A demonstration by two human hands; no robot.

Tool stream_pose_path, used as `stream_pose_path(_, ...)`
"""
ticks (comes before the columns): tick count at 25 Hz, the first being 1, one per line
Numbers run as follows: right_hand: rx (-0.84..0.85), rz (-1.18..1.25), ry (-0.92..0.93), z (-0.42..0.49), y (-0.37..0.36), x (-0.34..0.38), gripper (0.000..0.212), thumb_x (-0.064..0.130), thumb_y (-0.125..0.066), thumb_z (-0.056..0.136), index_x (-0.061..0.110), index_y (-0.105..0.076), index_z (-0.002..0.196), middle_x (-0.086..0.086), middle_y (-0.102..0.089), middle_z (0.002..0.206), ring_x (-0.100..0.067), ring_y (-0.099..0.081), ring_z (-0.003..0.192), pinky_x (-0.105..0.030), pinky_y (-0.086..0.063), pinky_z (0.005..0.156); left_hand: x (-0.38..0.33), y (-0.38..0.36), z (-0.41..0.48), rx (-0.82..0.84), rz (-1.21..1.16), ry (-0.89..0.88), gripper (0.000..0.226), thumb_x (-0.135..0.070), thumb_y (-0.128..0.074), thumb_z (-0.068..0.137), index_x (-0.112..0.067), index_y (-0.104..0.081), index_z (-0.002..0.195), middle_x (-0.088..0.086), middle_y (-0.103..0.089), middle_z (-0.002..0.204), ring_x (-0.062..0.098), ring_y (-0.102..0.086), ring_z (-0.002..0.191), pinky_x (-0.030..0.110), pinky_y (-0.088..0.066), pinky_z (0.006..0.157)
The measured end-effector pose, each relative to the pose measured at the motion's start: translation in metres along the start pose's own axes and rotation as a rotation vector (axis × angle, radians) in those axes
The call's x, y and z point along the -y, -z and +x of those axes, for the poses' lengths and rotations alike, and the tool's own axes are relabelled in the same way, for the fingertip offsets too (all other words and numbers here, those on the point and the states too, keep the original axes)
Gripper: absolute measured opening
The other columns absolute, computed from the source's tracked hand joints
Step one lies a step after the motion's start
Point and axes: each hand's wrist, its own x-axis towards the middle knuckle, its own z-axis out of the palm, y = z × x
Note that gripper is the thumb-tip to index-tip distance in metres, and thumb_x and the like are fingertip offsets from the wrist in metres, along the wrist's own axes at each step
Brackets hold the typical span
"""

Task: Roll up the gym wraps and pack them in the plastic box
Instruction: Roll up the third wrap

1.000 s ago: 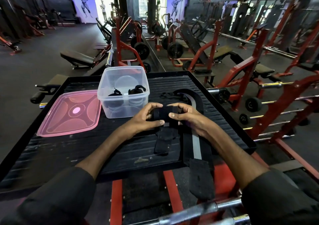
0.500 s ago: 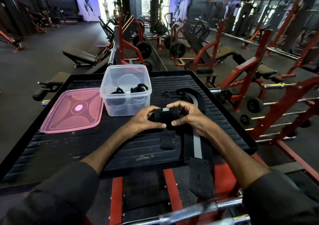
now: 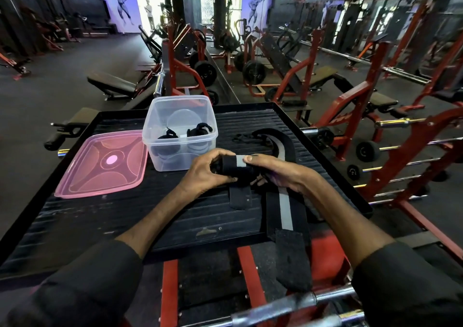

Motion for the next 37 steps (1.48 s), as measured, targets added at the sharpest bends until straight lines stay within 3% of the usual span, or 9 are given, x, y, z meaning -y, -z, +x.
stream_pose_path(4, 0.0, -0.053, 0.023, 0.001, 0.002, 0.001, 0.049, 0.037, -0.07, 0.092, 0.008, -0.061, 0.13, -0.007, -0.071, 0.109, -0.022, -0.065, 0.094, -0.03, -0.055, 0.076, -0.002, -0.003, 0.001, 0.006, 0.014, -0.039, 0.059, -0.008, -0.091, 0.069, -0.021, -0.064, 0.119, -0.008, -0.068, 0.115, 0.006, -0.065, 0.109, 0.029, -0.051, 0.099)
stream_pose_path(7, -0.064, 0.014, 0.057, -0.001, 0.001, -0.002, 0.042, 0.028, -0.073, 0.092, 0.009, -0.064, 0.127, -0.002, -0.073, 0.101, -0.018, -0.065, 0.09, -0.026, -0.053, 0.072, -0.009, 0.0, 0.001, 0.129, -0.173, 0.151, 0.062, 0.005, -0.082, 0.076, -0.025, -0.059, 0.125, -0.007, -0.065, 0.123, 0.005, -0.062, 0.113, 0.023, -0.05, 0.1)
stream_pose_path(14, -0.118, 0.111, 0.19, -0.007, -0.003, -0.003, 0.041, 0.009, -0.08, 0.082, 0.01, -0.068, 0.121, -0.007, -0.074, 0.109, -0.023, -0.068, 0.102, -0.038, -0.053, 0.087, -0.009, 0.014, 0.001, 0.383, -0.522, 0.413, 0.056, -0.003, -0.071, 0.09, -0.029, -0.052, 0.136, 0.005, -0.063, 0.135, 0.013, -0.064, 0.123, 0.031, -0.054, 0.099)
stream_pose_path(17, -0.127, 0.127, 0.249, -0.011, -0.005, 0.0, 0.045, -0.011, -0.077, 0.075, 0.009, -0.07, 0.114, -0.005, -0.075, 0.096, -0.017, -0.071, 0.091, -0.03, -0.059, 0.08, -0.009, 0.015, 0.001, 0.423, -0.53, 0.441, 0.05, -0.019, -0.071, 0.092, -0.025, -0.052, 0.138, 0.001, -0.066, 0.135, 0.016, -0.062, 0.128, 0.033, -0.05, 0.106)
stream_pose_path(21, -0.115, 0.092, 0.319, -0.013, -0.007, 0.0, 0.053, -0.017, -0.077, 0.063, 0.011, -0.072, 0.107, -0.011, -0.072, 0.105, -0.016, -0.07, 0.094, -0.029, -0.06, 0.08, -0.01, 0.012, -0.003, 0.435, -0.315, 0.388, 0.046, -0.024, -0.076, 0.09, -0.026, -0.056, 0.131, -0.003, -0.068, 0.13, 0.006, -0.061, 0.122, 0.026, -0.048, 0.106)
stream_pose_path(27, 0.025, 0.231, 0.264, -0.009, -0.002, 0.001, 0.069, -0.02, -0.068, 0.065, 0.011, -0.062, 0.127, -0.016, -0.063, 0.137, -0.022, -0.064, 0.121, -0.031, -0.059, 0.085, -0.009, 0.003, -0.002, 0.146, -0.237, 0.222, 0.063, -0.016, -0.093, 0.066, -0.02, -0.064, 0.122, -0.003, -0.07, 0.115, 0.01, -0.065, 0.109, 0.027, -0.051, 0.097)
stream_pose_path(31, 0.006, 0.424, 0.156, -0.008, 0.001, 0.006, 0.065, -0.001, -0.066, 0.079, 0.013, -0.053, 0.141, -0.012, -0.067, 0.129, -0.02, -0.07, 0.108, -0.034, -0.06, 0.085, -0.008, 0.001, -0.001, 0.098, -0.126, 0.102, 0.066, -0.016, -0.096, 0.064, -0.028, -0.064, 0.12, -0.009, -0.067, 0.119, 0.006, -0.063, 0.113, 0.025, -0.05, 0.1)
stream_pose_path(34, -0.052, 0.284, 0.074, -0.004, -0.005, 0.004, 0.052, 0.002, -0.071, 0.085, 0.013, -0.058, 0.134, -0.01, -0.07, 0.111, -0.017, -0.071, 0.092, -0.031, -0.059, 0.081, -0.009, -0.002, -0.002, 0.072, 0.031, -0.037, 0.069, -0.015, -0.095, 0.064, -0.02, -0.062, 0.124, -0.013, -0.065, 0.119, -0.008, -0.058, 0.112, 0.012, -0.042, 0.1)
stream_pose_path(37, -0.035, 0.159, 0.053, -0.004, -0.006, 0.001, 0.036, 0.003, -0.073, 0.087, 0.014, -0.065, 0.12, -0.005, -0.075, 0.1, -0.015, -0.072, 0.088, -0.026, -0.06, 0.077, -0.009, -0.001, -0.002, 0.027, 0.055, -0.08, 0.069, -0.014, -0.095, 0.065, -0.02, -0.063, 0.126, -0.008, -0.068, 0.119, -0.004, -0.061, 0.113, 0.013, -0.043, 0.101)
